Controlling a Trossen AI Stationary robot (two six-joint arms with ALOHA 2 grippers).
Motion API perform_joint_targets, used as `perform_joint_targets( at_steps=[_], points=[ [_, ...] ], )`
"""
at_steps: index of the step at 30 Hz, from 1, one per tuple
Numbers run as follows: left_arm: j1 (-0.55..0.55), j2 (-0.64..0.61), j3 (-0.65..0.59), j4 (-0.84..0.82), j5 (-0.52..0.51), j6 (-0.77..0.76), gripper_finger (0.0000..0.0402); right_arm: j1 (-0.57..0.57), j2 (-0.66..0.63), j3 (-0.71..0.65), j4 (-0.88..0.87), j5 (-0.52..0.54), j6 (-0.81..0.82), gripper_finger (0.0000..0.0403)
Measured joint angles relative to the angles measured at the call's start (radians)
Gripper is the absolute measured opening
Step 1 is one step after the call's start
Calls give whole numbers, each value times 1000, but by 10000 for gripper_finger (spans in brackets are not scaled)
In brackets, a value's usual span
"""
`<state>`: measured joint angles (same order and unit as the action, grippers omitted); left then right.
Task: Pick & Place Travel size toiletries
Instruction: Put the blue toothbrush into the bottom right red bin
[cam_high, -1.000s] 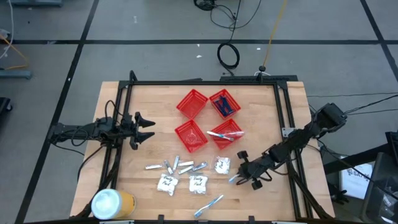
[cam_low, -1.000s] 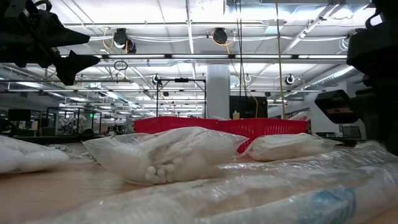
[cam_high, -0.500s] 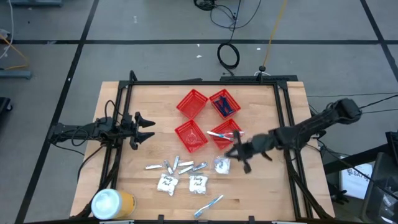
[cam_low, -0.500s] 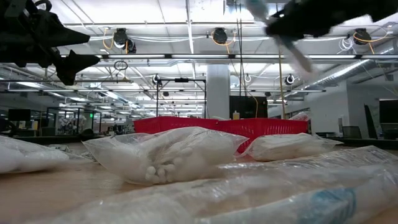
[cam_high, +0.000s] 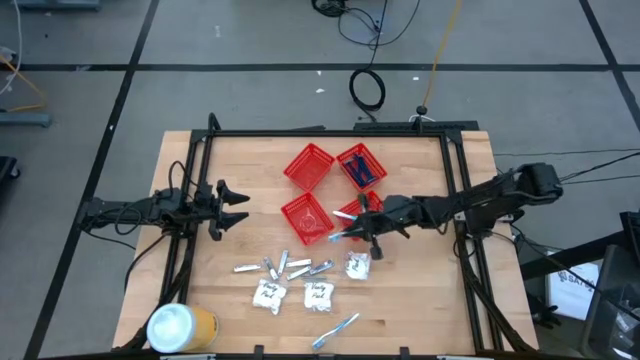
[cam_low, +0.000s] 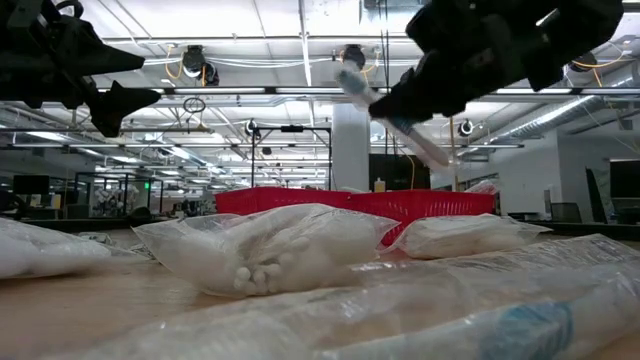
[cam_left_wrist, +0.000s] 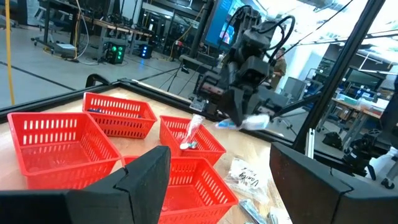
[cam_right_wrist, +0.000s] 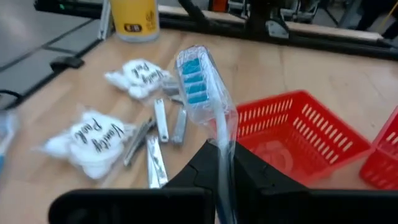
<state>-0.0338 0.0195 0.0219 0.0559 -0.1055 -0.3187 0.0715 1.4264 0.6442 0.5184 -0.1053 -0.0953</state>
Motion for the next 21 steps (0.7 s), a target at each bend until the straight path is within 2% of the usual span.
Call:
perform_joint_targets(
  at_steps=[7, 12, 21],
  points=[
    [0, 0, 0, 0, 0, 0, 271, -8, 107, 0, 87, 5, 13, 12],
    [0, 0, 0, 0, 0, 0, 271, -12, 112, 0, 52, 109, -7, 12],
    [0, 0, 0, 0, 0, 0, 271, -57, 112, -13, 31, 107, 1, 13]
  ],
)
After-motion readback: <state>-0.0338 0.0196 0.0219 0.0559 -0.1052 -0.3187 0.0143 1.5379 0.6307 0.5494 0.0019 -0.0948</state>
